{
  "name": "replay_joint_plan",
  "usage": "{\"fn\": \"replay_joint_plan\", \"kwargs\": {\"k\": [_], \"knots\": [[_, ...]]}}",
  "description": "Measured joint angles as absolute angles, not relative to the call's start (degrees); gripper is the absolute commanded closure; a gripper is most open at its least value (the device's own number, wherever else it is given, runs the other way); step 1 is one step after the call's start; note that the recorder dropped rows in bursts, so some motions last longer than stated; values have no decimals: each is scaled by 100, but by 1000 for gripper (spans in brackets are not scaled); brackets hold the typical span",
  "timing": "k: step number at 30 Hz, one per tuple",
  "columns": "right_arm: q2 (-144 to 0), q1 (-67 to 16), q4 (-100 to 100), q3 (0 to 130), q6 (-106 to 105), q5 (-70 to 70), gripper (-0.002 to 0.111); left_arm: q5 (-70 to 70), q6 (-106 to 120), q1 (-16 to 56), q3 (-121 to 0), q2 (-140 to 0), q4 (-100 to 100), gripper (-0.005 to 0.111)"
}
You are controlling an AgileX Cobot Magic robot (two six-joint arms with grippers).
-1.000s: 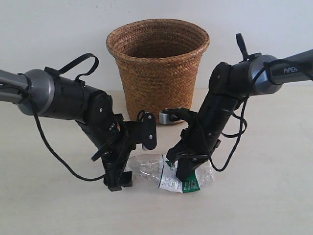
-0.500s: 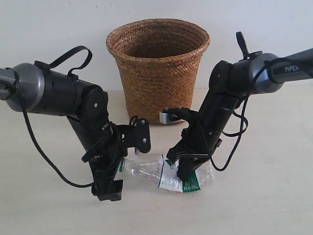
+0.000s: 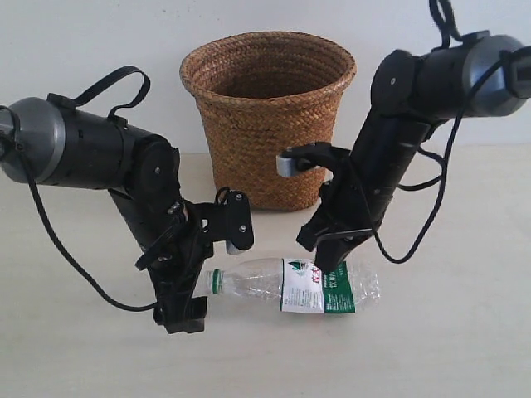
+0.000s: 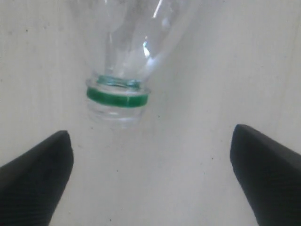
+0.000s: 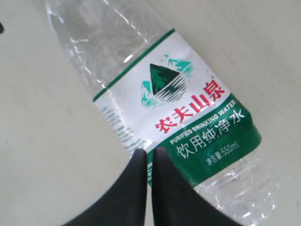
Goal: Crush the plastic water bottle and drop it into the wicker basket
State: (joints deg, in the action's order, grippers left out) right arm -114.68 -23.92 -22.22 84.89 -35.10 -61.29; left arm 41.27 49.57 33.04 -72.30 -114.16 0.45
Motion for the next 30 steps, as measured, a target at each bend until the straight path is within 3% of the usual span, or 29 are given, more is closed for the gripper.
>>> {"fn": "replay_joint_plan", "kwargs": {"k": [13, 23, 30], "knots": [[-10617, -2392, -2238, 8489, -3902, -6793, 108, 4491, 4127, 3268, -7208, -11211, 926, 32], [-10556, -2392, -1936, 7919, -3902, -6264, 108, 3449, 6901, 3264, -6566, -10783, -716, 32], [-10556, -2392, -1991, 7873, -3902, -6167, 108, 2854, 7256, 3264, -6517, -10932, -1065, 32]]}}
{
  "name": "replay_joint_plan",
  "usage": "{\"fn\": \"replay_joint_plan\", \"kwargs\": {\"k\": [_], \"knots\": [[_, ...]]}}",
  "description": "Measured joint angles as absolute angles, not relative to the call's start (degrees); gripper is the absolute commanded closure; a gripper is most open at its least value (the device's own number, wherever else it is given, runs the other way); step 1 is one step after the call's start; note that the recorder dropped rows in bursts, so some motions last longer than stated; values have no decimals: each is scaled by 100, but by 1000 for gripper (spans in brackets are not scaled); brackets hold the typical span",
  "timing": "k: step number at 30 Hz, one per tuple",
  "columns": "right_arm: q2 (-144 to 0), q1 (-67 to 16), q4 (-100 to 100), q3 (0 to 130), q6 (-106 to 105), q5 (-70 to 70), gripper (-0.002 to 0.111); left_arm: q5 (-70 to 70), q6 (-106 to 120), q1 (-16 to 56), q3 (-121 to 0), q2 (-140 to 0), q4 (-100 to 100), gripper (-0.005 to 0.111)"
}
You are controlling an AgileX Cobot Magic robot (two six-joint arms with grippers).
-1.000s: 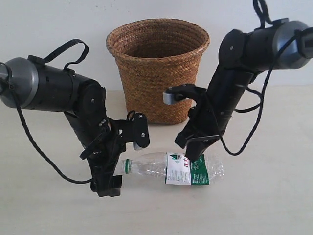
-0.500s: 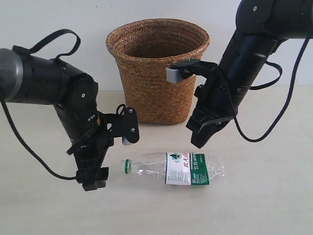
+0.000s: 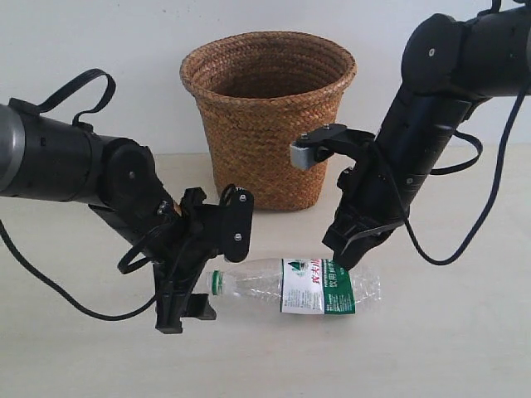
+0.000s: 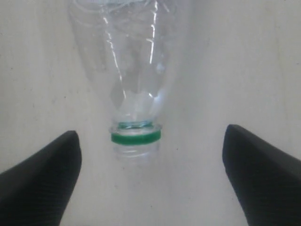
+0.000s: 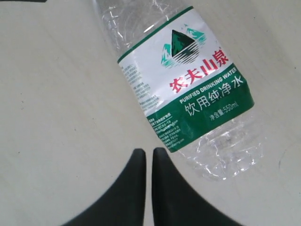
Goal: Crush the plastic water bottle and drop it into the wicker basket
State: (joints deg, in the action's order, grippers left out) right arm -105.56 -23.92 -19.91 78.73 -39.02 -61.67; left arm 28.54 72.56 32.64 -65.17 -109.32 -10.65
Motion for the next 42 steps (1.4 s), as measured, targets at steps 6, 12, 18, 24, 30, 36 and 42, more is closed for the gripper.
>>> {"fn": "replay_joint_plan", "kwargs": {"k": [6, 12, 18, 24, 30, 36, 42], "knots": [[-10556, -2392, -2098, 7873, -3902, -6102, 108, 2853, 7268, 3264, -6694, -11272, -1117, 32], [-10556, -2392, -2144, 7873, -3902, -6102, 108, 2661, 7293, 3264, -6862, -11421, -1206, 75], [-10556, -2392, -2144, 7873, -3891, -6080, 108, 2727, 7424, 3264, -6888, -11448, -1206, 103], [-10360, -2259, -1427, 7863, -3458, -6209, 108, 2996, 7424, 3264, -6886, -11282, -1160, 103], [-9443, -1238, -1325, 7799, -2785, -6171, 108, 3506, 7086, 3264, -6886, -10575, -1074, 103], [-8873, -1000, -1028, 6958, -2556, -5204, 108, 3729, 6800, 3264, -6886, -9675, -1074, 103], [-8725, -988, -828, 6452, -2314, -4490, 108, 3853, 6523, 3264, -6886, -8879, -1074, 103]]}}
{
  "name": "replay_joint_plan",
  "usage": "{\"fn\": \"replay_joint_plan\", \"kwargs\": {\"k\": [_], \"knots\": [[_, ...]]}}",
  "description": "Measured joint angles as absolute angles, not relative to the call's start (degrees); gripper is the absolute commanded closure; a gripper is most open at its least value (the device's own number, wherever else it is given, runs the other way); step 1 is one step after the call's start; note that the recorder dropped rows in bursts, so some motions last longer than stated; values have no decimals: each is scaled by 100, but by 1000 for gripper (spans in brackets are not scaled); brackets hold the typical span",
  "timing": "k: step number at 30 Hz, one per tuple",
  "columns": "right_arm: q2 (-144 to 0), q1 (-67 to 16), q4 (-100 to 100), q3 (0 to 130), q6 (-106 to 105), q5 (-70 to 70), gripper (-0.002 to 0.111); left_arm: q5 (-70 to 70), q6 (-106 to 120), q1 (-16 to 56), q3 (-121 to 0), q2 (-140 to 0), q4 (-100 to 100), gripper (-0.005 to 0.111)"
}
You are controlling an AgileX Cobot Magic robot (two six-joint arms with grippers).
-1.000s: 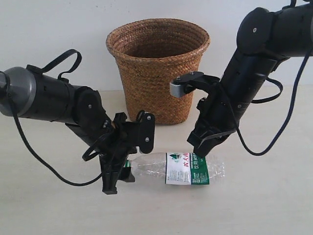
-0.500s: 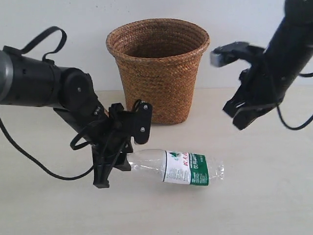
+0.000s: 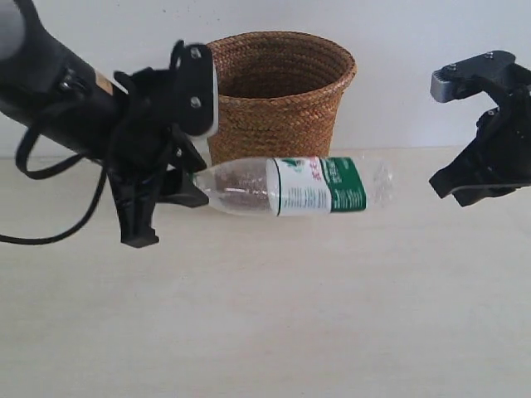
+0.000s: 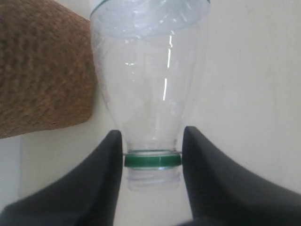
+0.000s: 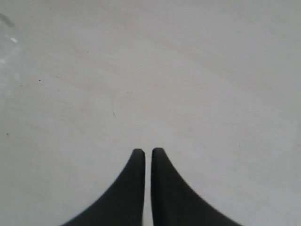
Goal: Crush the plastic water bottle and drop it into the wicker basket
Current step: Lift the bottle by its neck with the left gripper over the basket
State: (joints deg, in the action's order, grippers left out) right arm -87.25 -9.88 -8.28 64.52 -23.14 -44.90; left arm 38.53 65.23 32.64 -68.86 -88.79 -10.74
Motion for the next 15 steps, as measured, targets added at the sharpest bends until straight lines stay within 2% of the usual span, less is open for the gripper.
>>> {"fn": "replay_joint_plan", "kwargs": {"k": [8, 15], "knots": [[-8721, -988, -641, 6398, -2047, -4438, 108, 3135, 5308, 3209, -7059, -8219, -675, 103], [-8721, -988, -782, 6398, -2024, -4326, 108, 2869, 4098, 2915, -8296, -9094, 331, 103]]}}
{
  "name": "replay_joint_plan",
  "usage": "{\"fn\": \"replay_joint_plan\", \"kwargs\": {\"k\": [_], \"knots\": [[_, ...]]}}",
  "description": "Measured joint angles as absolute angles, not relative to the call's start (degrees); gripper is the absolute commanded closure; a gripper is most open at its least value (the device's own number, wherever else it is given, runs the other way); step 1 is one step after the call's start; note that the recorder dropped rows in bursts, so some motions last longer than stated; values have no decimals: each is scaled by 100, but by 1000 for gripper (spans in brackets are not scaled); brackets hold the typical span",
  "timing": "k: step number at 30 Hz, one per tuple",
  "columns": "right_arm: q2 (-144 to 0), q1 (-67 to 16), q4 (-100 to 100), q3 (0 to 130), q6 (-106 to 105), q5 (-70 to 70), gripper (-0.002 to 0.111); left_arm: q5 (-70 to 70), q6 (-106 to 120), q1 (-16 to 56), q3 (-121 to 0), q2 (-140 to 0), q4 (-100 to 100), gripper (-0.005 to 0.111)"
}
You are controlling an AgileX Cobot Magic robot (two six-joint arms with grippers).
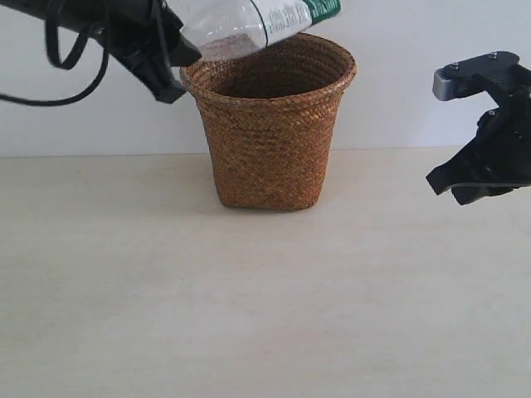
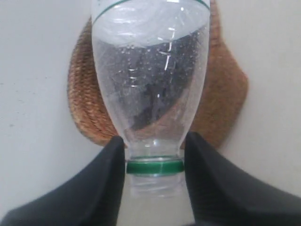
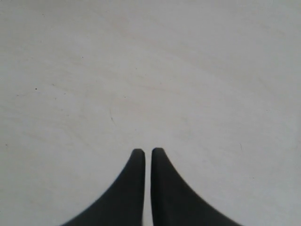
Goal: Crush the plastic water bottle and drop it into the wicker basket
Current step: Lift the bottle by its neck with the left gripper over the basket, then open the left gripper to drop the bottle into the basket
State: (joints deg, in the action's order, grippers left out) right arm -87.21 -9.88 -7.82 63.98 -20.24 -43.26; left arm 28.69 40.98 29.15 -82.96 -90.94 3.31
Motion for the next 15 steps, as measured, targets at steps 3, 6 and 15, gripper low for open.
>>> {"fn": "replay_joint_plan", "kwargs": {"k": [3, 6, 15], "knots": [[-8721, -988, -821, 6398, -2008, -4252, 108, 2869, 3956, 2731, -9257, -9924, 493, 103], [-8721, -988, -821, 6398, -2008, -4215, 108, 2957, 3932, 2624, -9897, -10505, 517, 103], [-8721, -988, -821, 6398, -2008, -4190, 108, 3291, 3876, 2569, -11257, -11933, 614, 18]]}}
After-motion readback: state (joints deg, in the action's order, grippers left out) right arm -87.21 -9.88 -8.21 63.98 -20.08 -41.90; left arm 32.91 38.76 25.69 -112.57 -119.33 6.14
